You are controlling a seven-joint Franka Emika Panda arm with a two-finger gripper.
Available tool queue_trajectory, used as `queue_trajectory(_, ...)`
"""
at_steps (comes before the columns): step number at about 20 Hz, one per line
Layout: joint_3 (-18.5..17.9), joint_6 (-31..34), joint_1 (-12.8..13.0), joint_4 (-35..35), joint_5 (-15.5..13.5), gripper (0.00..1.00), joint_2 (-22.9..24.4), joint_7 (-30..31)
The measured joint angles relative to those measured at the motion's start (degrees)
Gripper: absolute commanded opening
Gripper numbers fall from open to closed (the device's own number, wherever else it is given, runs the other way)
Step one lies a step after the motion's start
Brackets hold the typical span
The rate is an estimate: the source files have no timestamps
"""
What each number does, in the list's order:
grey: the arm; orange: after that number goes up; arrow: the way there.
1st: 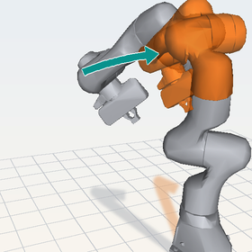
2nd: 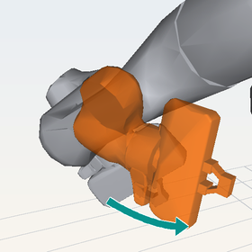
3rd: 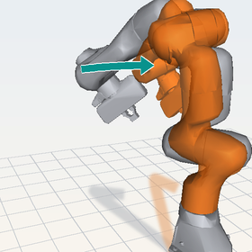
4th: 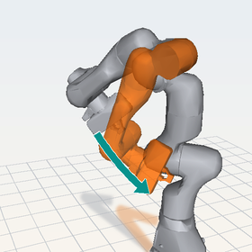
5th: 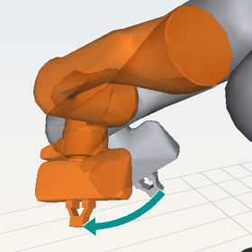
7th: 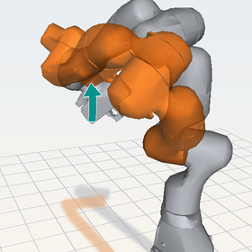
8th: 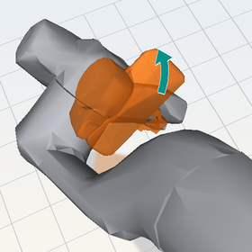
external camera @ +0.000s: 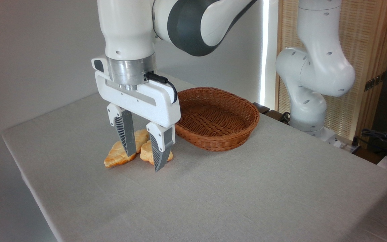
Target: Put bread into the basket
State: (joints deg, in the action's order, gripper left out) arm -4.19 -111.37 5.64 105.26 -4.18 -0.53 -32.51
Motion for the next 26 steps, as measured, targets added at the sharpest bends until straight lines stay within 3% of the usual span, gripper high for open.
queue_trajectory(6, -2.09, 1.19, -0.07, -0.81, 0.00, 1.00, 0.03, -0.40)
queue_trajectory(20, -1.64, 1.55, 0.29, -0.97, 0.00, 1.00, 0.67, -0.41)
queue_trajectory(26, 0.11, 3.34, 2.79, 0.26, 0.00, 1.00, 0.93, -0.41)
